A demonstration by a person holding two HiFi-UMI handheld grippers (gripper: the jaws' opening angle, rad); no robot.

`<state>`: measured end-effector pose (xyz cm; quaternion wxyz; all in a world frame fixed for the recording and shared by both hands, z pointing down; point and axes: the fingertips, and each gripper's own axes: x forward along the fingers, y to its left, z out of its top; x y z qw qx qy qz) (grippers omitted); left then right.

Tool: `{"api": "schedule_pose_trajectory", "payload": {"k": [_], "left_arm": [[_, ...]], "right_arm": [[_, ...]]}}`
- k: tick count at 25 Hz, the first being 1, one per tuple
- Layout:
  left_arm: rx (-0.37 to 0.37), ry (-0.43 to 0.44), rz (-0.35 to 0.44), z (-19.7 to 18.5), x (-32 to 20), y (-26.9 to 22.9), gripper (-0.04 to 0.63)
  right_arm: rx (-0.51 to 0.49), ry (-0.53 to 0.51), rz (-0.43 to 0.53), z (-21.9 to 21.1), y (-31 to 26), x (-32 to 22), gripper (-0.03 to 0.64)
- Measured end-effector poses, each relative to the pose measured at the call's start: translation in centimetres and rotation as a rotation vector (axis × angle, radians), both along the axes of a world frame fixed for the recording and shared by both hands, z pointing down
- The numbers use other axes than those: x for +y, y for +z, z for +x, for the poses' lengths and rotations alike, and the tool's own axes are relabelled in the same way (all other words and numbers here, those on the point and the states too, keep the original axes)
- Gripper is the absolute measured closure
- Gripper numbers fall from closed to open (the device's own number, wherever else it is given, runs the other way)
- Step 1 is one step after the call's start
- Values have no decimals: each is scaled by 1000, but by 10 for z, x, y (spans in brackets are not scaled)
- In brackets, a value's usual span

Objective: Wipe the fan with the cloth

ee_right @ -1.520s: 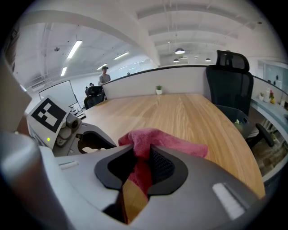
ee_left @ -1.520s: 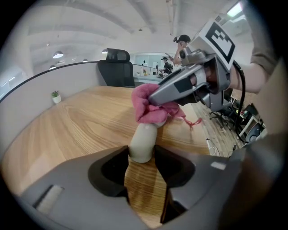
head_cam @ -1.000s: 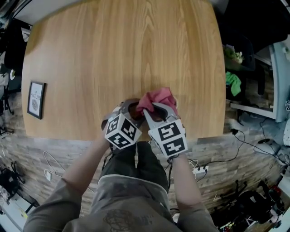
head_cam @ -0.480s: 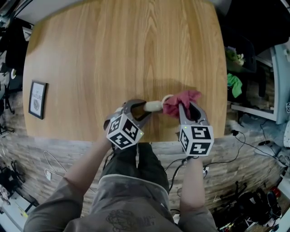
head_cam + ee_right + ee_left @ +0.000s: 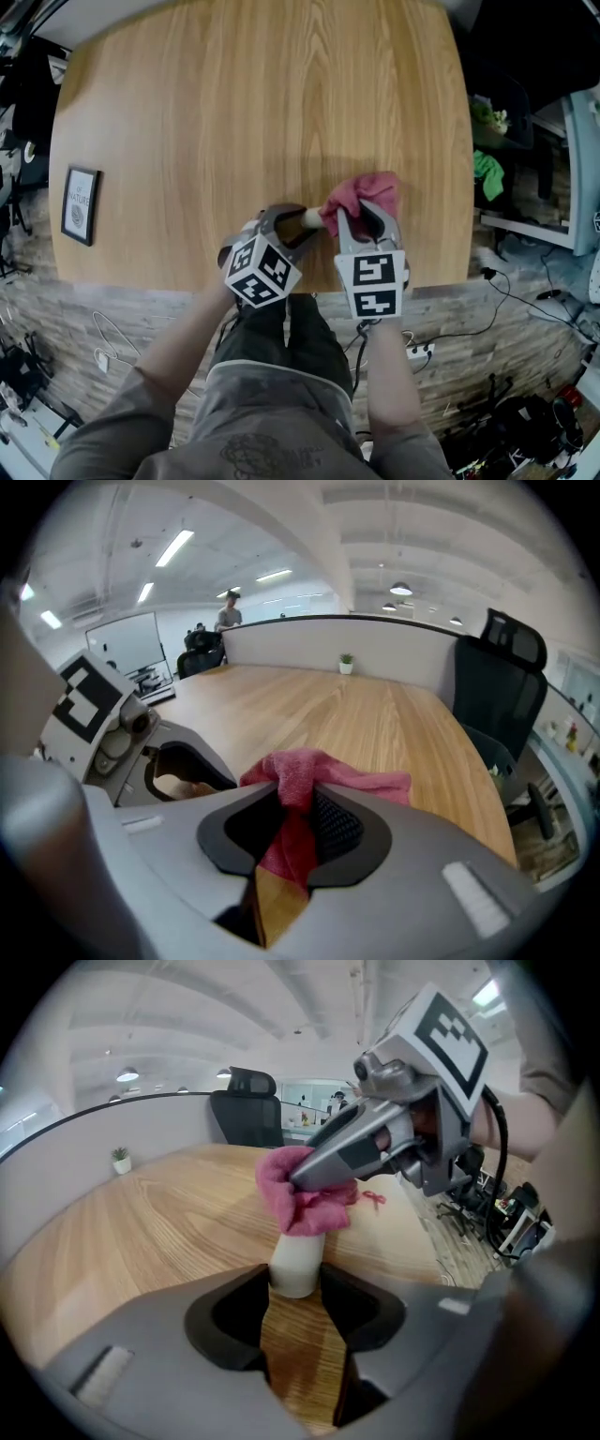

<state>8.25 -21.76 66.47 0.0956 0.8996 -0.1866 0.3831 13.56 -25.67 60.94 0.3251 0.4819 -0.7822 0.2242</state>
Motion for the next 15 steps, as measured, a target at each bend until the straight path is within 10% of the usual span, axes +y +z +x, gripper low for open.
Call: {"api": "schedule_pose_trajectory", "payload": {"k": [8,15], "left_arm": [[-13,2,6,-1,-1,0,420],[13,-1,-16,-3,1,0,420]], "right_arm": [[-155,-176,-108,-51,8,34,528],[-217,-85,-77,-21,-1,39,528]]}}
